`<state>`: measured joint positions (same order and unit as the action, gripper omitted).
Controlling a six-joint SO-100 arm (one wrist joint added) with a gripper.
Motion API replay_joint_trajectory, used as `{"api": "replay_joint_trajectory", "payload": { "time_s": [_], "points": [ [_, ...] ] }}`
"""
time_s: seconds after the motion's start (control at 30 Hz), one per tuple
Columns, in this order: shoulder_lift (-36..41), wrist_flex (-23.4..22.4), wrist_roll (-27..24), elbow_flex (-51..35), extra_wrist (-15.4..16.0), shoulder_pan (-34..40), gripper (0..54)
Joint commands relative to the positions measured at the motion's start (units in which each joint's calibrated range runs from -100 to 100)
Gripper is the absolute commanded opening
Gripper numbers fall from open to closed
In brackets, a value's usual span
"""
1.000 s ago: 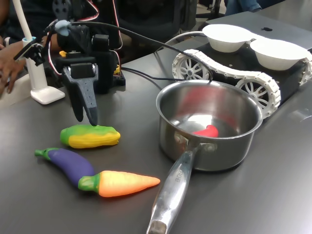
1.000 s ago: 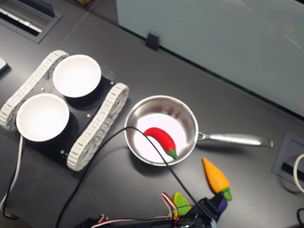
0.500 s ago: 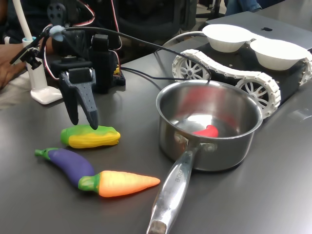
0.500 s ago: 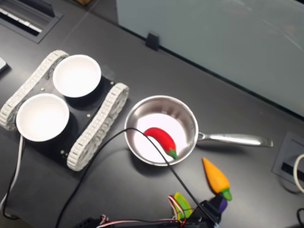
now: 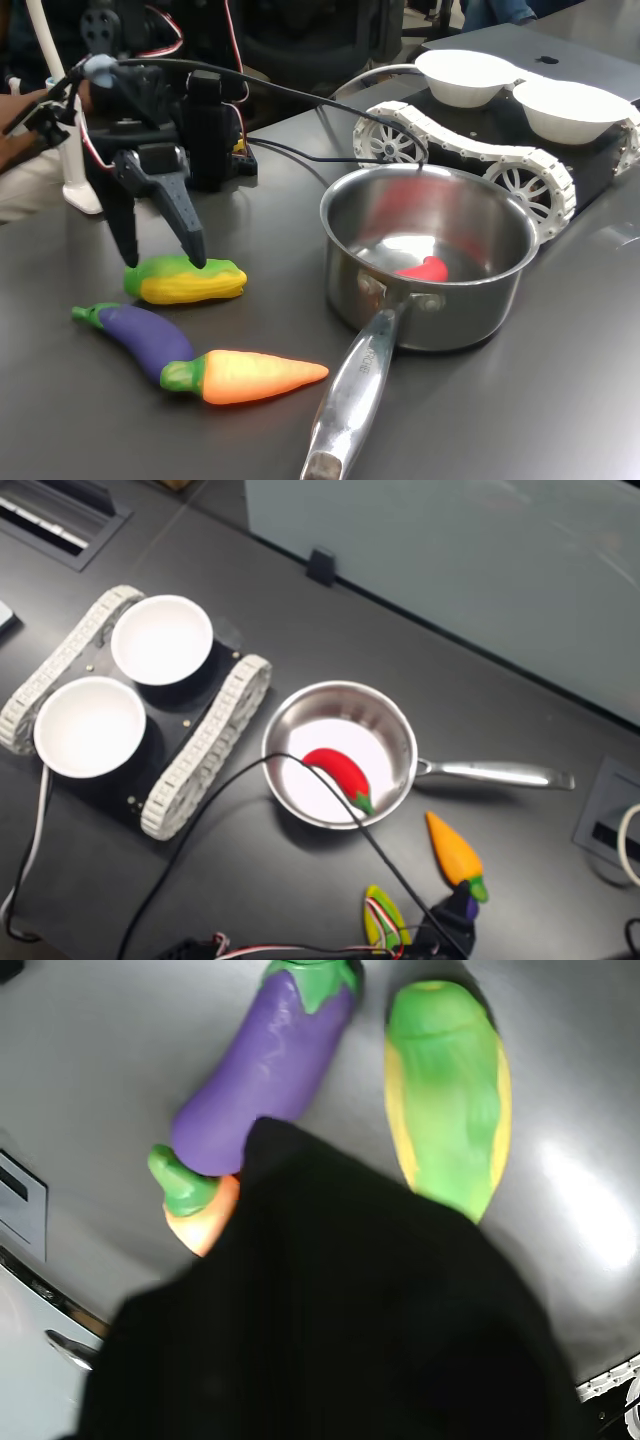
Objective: Pick up the brinjal and place them in the pan
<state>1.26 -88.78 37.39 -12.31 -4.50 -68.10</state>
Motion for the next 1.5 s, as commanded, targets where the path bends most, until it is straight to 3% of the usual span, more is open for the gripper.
{"api": "replay_joint_trajectory", "payload": {
  "time_s": [0.0, 0.13, 0.63, 1.1, 1.47],
  "points": [
    [0.5, 2.9, 4.0, -5.8, -0.7, -1.5, 40.9],
    [-0.4, 2.9, 7.9, -7.2, -2.7, -1.7, 42.2],
    [-1.6, 3.1, 16.6, -6.9, -4.2, -2.7, 44.4],
    [-8.6, 7.5, 24.3, -8.7, -6.5, -3.5, 44.9],
    [-10.2, 8.0, 30.8, -10.1, -7.1, -1.6, 50.5]
  ]
}}
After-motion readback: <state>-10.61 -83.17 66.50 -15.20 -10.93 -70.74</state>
